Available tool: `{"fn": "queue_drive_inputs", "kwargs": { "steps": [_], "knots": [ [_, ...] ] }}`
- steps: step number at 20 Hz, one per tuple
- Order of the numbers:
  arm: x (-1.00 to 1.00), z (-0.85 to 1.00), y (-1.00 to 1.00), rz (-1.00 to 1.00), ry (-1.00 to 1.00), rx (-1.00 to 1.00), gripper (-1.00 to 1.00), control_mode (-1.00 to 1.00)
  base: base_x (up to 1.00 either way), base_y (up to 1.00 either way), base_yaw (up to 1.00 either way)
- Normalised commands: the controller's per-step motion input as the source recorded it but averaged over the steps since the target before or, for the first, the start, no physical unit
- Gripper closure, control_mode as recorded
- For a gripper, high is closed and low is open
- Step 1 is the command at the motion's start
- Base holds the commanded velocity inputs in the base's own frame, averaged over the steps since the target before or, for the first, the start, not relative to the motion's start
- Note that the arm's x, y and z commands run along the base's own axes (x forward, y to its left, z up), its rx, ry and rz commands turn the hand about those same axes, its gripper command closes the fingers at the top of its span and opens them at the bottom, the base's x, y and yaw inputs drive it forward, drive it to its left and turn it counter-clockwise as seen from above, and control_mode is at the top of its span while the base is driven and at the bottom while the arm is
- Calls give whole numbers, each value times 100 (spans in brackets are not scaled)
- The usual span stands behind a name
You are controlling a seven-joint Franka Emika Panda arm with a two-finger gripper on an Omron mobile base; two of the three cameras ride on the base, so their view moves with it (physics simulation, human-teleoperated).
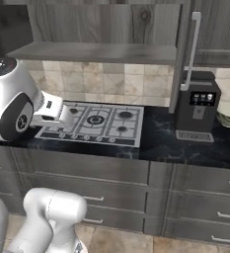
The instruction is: Pick up the bowls on the counter and stack them on top of one another in the open cabinet. Place the smaller bowl on top of the larger bowl.
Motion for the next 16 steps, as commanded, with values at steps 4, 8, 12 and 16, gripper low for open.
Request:
{"fn": "queue_drive_inputs", "kwargs": {
  "steps": [4, 8, 12, 16],
  "knots": [
    [0, 0, 0, 0, 0, 0, -100, 100, -62, -3, -3],
    [0, 0, 0, 0, 0, 0, -100, 100, -51, -34, -1],
    [0, 0, 0, 0, 0, 0, -100, 100, -27, -57, 2],
    [0, 0, 0, 0, 0, 0, -100, 100, -19, -60, 2]
  ]
}}
